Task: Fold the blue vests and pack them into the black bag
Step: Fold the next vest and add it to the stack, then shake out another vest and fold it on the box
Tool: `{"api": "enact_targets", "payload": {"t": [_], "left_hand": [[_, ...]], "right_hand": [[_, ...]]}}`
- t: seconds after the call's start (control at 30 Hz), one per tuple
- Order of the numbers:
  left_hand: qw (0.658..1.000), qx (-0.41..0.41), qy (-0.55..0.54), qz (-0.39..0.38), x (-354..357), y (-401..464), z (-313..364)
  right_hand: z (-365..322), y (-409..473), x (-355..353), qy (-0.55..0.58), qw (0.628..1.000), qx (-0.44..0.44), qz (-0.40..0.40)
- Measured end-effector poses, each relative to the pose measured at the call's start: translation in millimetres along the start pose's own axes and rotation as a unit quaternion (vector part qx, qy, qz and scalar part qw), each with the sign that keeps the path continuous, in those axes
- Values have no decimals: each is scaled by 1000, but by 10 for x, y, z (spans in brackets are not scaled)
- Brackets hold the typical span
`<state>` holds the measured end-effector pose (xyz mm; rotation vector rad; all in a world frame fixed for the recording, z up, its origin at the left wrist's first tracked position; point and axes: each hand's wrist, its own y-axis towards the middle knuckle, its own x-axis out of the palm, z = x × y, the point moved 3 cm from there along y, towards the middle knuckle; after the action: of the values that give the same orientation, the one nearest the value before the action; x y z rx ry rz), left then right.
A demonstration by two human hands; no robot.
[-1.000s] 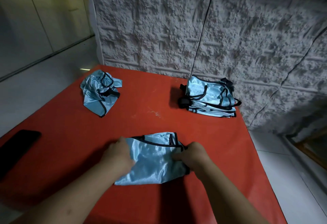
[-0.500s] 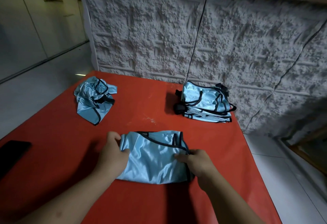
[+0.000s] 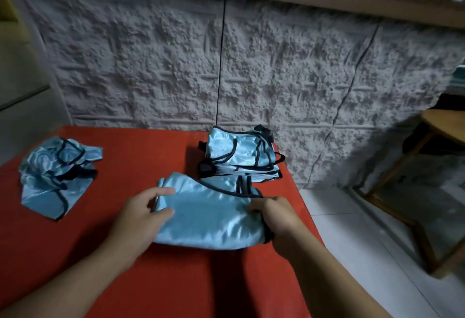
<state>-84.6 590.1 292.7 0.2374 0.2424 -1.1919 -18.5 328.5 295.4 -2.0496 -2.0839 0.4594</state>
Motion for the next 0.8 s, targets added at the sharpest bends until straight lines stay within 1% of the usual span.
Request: {"api": "enact_targets", "payload": {"t": [0.07,0.2,0.27,0.37,0.47,0.57,0.67,0.73,0.77,0.8], "left_hand": [[1000,11,-3,-25,166,241,157],[998,57,-38,7,511,867,449],[996,60,-64,19,658,1221,485],[995,41,-82,23,836,1657,449],[997,39,-58,16,1044,1972,393],[999,37,4,-7,1182,2134,286],[998,24,60,-27,1257,2216,71],[996,43,77,-11,1230,2157,17],[996,56,76,7,1171,2118,1],[995,67,75,22,1098,2072,-32]], "right_hand": [[-254,194,-149,-8,999,-28,33],[-810,752,-332,-6,995,-79,67],[-984,1056,-365,-4,993,-97,73],[-1150,1403,-416,-16,990,-113,81],[-1161,1710,-460,-29,988,-115,101],[-1027,1947,-514,-58,983,-122,125],[-843,2133,-601,-112,974,-121,158],[-755,2158,-626,-136,962,-134,194],[-748,2105,-617,-154,951,-156,217],[-758,2002,-600,-187,932,-189,247]]}}
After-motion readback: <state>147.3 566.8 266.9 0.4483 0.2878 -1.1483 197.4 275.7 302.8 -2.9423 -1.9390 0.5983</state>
